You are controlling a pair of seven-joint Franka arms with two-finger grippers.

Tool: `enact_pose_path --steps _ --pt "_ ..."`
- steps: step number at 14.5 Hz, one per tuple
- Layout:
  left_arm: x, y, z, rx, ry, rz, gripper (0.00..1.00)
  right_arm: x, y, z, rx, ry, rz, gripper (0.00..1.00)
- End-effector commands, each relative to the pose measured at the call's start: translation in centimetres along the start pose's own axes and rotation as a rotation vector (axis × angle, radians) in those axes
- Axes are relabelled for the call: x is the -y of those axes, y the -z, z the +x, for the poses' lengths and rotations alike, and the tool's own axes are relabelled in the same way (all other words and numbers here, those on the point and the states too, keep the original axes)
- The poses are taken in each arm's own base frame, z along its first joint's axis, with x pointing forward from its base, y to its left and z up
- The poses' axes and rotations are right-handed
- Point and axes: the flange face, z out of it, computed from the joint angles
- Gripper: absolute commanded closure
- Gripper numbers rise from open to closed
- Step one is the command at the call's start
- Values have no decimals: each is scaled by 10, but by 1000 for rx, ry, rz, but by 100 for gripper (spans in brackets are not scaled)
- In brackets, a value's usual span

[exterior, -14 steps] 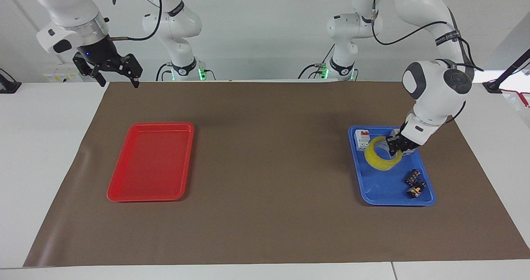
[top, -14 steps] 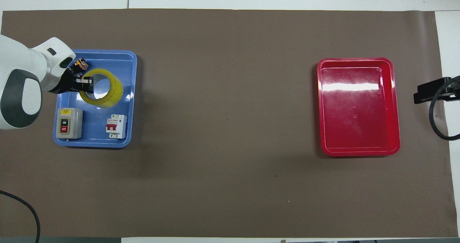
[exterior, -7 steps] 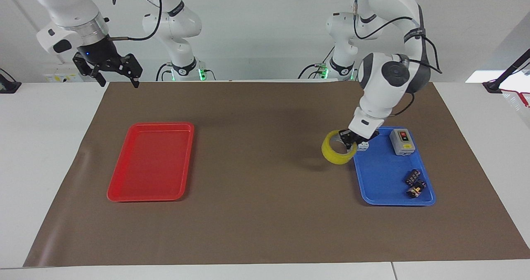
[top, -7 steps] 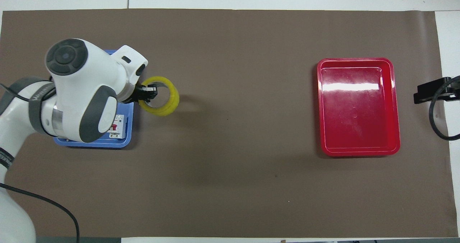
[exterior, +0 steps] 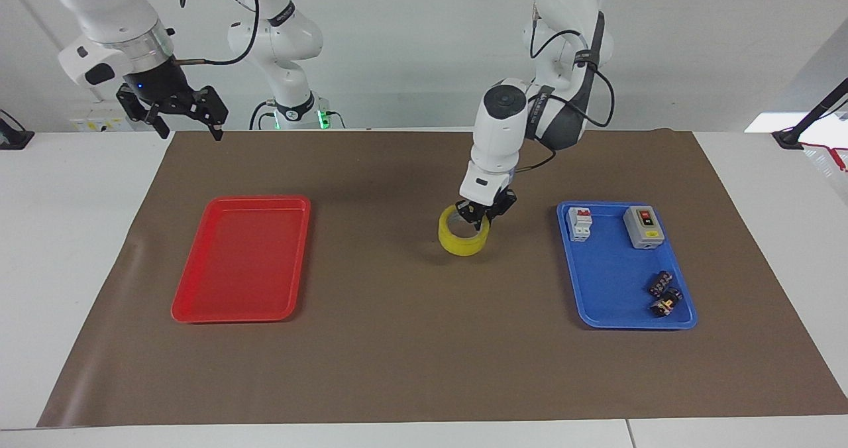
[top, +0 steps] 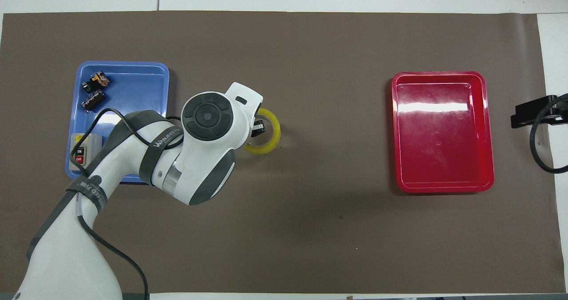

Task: Place and move tape with both arms
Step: 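Lift the tape with the left gripper and carry it toward the table center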

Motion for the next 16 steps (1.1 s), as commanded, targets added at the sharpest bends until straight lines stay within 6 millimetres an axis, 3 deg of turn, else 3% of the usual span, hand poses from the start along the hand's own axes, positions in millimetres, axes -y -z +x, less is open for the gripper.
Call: enact_pose_path --steps 1,3,5,8,15,16 --pt "-44 -21 -1 -21 69 -1 100 0 0 -4 2 -15 13 0" --pt "-66 -38 -18 -14 72 7 100 0 0 -4 2 -14 13 0" --pt "-72 -45 -23 -27 58 -9 100 0 0 -4 2 -14 13 0" --pt "-69 -59 -31 -14 49 9 100 1 0 -4 2 -12 13 0" --pt "-61 -71 -38 -19 28 39 100 1 0 -4 4 -11 13 0" --pt "-61 -71 -37 -21 31 35 88 1 0 -4 4 -11 13 0"
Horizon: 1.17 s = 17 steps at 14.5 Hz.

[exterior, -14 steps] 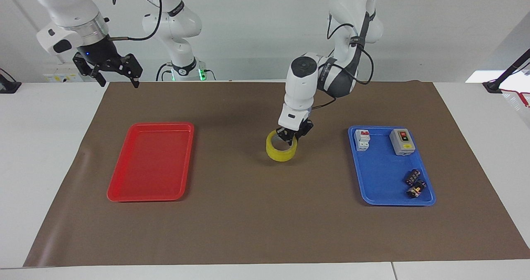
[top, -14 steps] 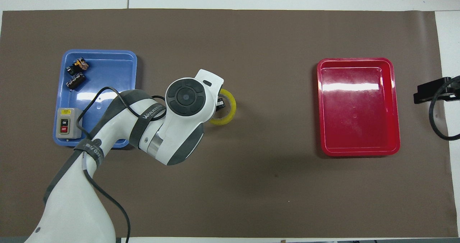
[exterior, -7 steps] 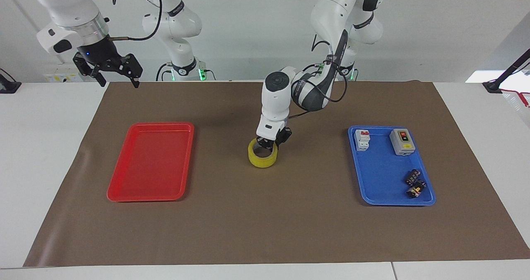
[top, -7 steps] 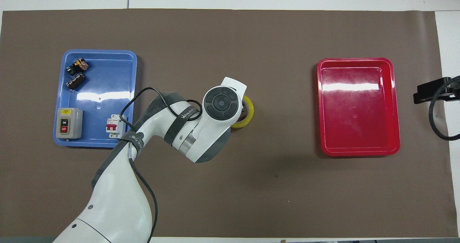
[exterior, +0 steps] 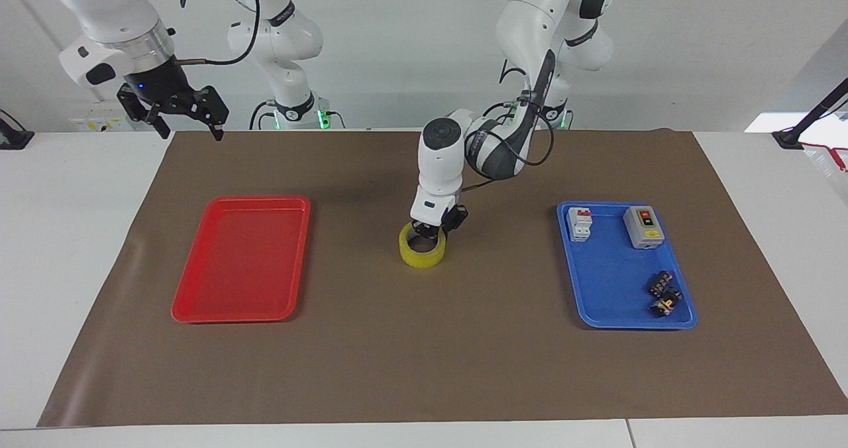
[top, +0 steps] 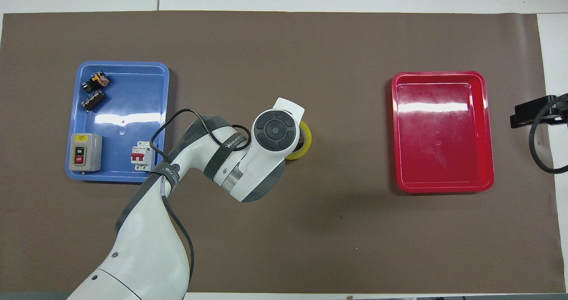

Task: Place and move tape with both arms
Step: 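Lift the tape with the left gripper and carry it toward the table center, then release the tape on the table while the right gripper reaches toward it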

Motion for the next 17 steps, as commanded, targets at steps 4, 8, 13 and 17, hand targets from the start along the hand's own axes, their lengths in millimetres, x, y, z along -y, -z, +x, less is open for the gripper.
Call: enact_pose_path --steps 4,8,13,17 --pt "5 9 3 -44 -6 -14 0 -1 0 -4 4 -11 13 0" --pt "28 66 13 -73 25 -44 0 -1 -2 -3 -4 -13 13 0" --pt "96 118 60 -80 26 -17 0 18 -4 3 -84 16 17 0" --pt "168 132 102 -41 -52 41 0 60 -27 1 -45 43 38 0"
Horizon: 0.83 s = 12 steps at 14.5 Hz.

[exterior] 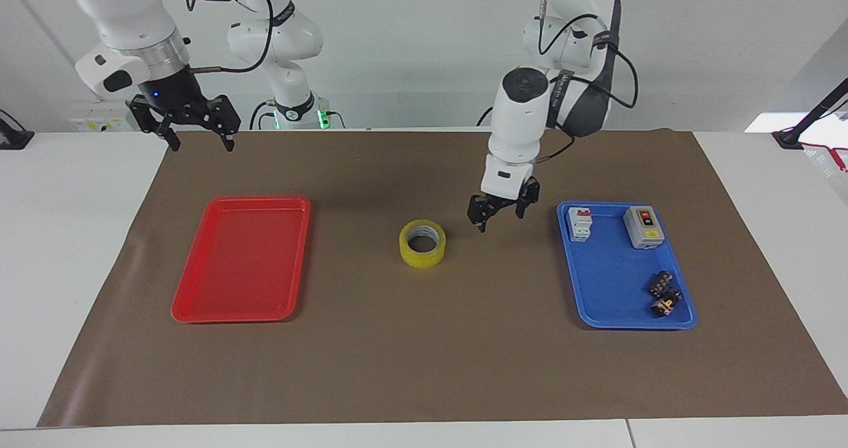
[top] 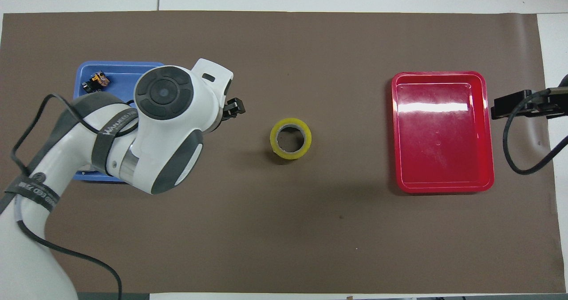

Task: Place and move tape with both arms
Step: 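Release the tape on the table while the right gripper reaches toward it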

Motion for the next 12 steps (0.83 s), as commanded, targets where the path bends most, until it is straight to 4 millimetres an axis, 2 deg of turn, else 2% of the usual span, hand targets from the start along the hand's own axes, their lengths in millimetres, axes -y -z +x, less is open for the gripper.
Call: enact_pose_path --steps 1,4,5,8,10,12 --pt "55 7 19 2 -66 32 0 45 -22 -8 2 -19 42 0" --pt "121 29 49 -15 -129 20 0 108 -53 -2 -32 -18 71 0" --pt "140 31 57 -4 -133 20 0 134 -69 7 -29 -19 98 0" --pt "186 54 73 15 -143 -51 0 213 -111 14 -60 3 107 0" --pt "209 71 81 40 -166 -51 0 245 -135 13 -70 8 108 0" --pt "227 90 88 64 -164 -79 0 261 -155 12 -75 10 109 0"
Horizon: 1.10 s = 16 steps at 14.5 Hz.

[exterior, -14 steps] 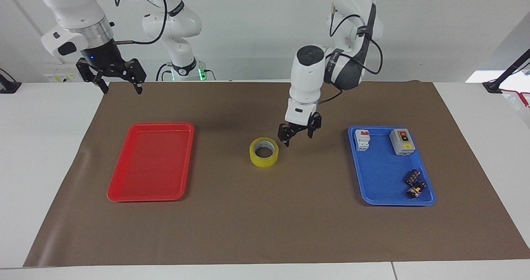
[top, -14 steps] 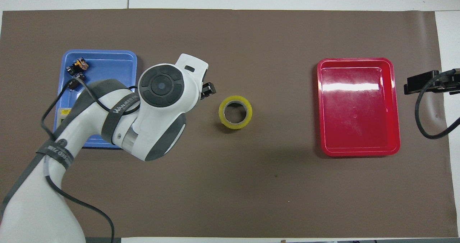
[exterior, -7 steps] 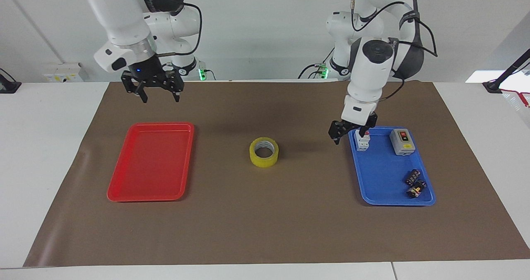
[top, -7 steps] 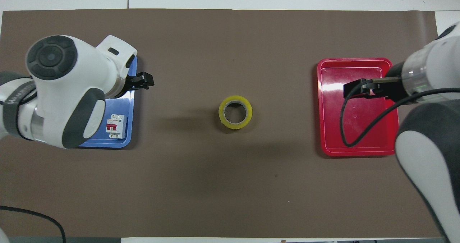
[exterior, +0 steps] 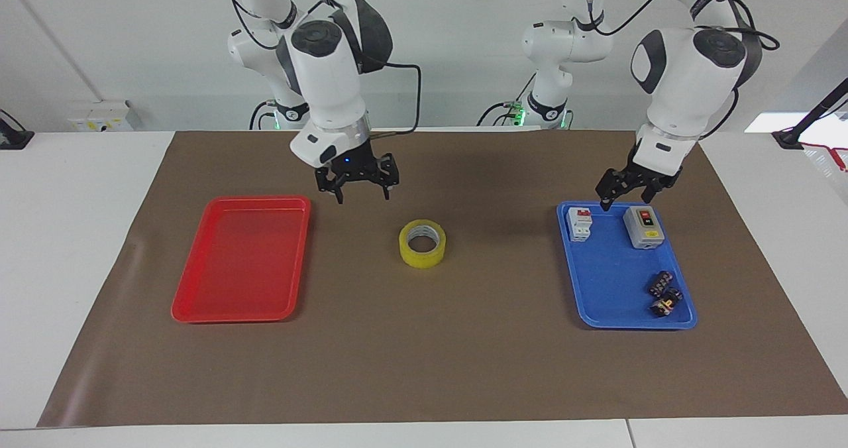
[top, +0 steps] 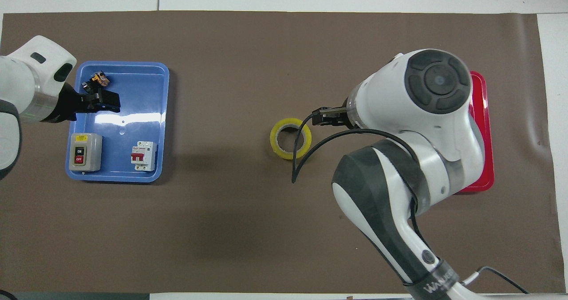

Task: Place and move tape with both arms
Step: 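Grasp the yellow tape with the right gripper while the left gripper retracts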

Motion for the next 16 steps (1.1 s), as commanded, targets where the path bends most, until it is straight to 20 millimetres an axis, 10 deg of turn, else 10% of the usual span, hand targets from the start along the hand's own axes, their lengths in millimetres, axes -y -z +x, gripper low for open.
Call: enact_pose_path --steps 1,12,16 --pt "25 31 3 29 1 -52 0 0 -21 0 -19 -15 10 0" --pt "55 76 0 101 -37 -57 0 44 -154 -17 15 187 -61 0" --pt "55 76 -12 117 -39 -55 0 37 -166 -23 36 240 -82 0"
